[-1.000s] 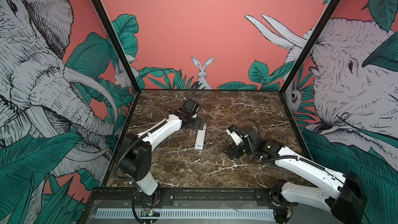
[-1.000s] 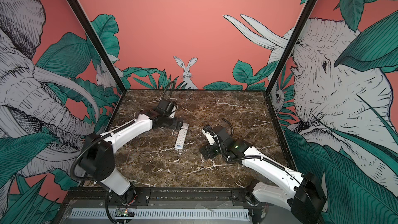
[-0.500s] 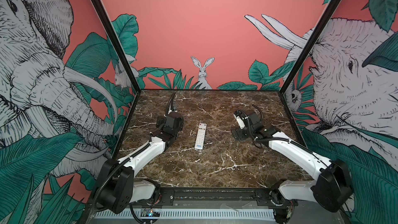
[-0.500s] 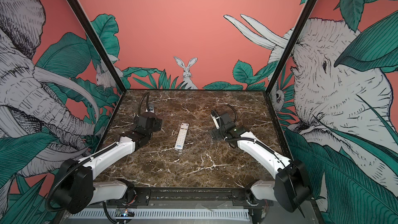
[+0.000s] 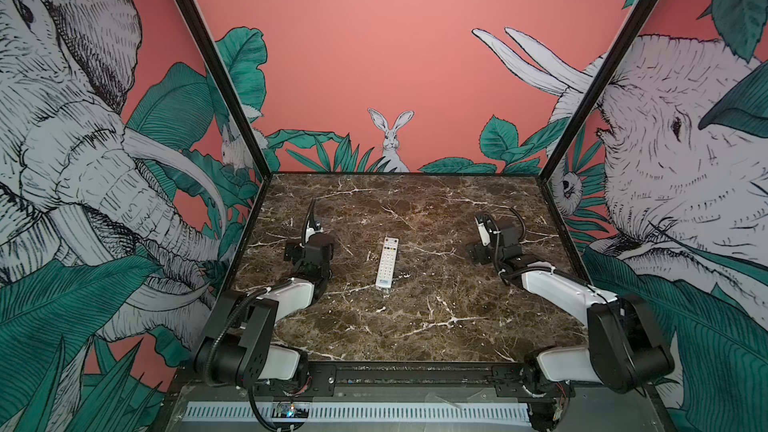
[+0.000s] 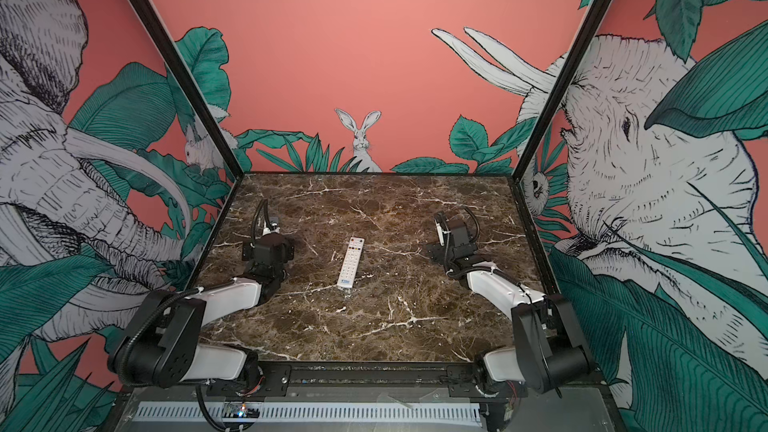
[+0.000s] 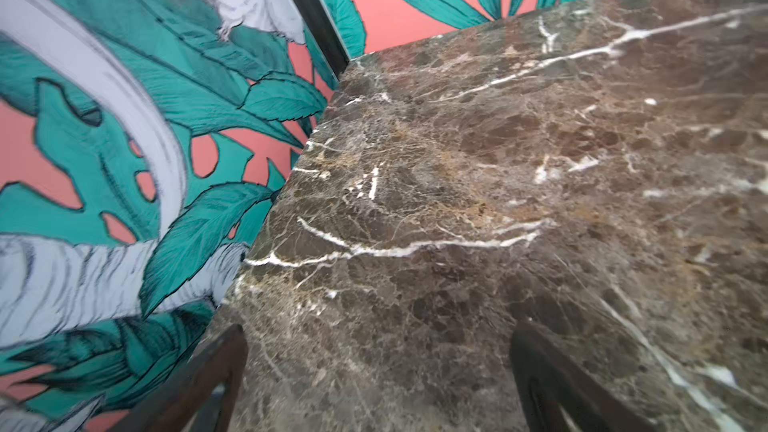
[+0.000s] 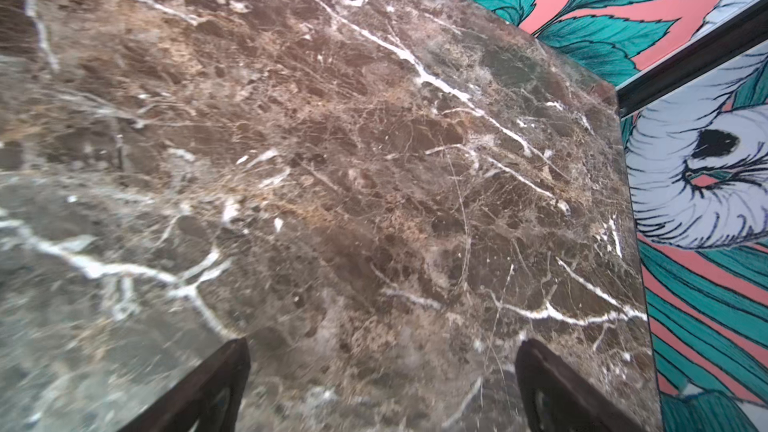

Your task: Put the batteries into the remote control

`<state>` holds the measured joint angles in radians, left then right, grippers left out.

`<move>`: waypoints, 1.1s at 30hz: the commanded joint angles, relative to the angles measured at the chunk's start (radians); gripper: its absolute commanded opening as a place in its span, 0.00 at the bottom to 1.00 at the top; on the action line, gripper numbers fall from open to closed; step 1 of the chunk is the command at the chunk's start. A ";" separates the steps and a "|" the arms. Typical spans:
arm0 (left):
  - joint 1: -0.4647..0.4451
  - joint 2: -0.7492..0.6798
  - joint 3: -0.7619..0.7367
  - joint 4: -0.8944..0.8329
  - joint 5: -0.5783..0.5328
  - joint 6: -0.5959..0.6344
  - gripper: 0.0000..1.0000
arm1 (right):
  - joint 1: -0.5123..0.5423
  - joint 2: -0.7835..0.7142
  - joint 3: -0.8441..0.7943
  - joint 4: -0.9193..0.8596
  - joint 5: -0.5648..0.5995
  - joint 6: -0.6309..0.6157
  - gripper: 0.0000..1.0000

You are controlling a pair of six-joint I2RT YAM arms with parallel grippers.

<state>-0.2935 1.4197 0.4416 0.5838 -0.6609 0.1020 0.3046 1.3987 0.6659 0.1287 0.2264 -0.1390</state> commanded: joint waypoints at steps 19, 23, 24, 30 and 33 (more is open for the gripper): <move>0.189 0.160 -0.072 0.424 0.373 0.009 0.98 | -0.126 0.059 -0.323 0.799 -0.008 -0.021 1.00; 0.197 0.150 -0.058 0.376 0.380 -0.005 0.99 | -0.163 0.077 -0.332 0.829 -0.033 0.019 1.00; 0.197 0.149 -0.060 0.377 0.380 -0.005 0.99 | -0.186 0.090 -0.348 0.855 -0.059 0.041 1.00; 0.197 0.133 -0.055 0.331 0.379 -0.012 1.00 | -0.223 0.146 -0.317 0.859 -0.086 0.081 0.99; 0.197 0.139 -0.057 0.349 0.377 -0.011 1.00 | -0.225 0.144 -0.292 0.804 -0.001 0.116 1.00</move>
<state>-0.1028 1.5723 0.3885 0.9005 -0.2913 0.0975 0.0845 1.5436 0.3431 0.9131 0.1684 -0.0723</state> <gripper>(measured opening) 0.995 0.995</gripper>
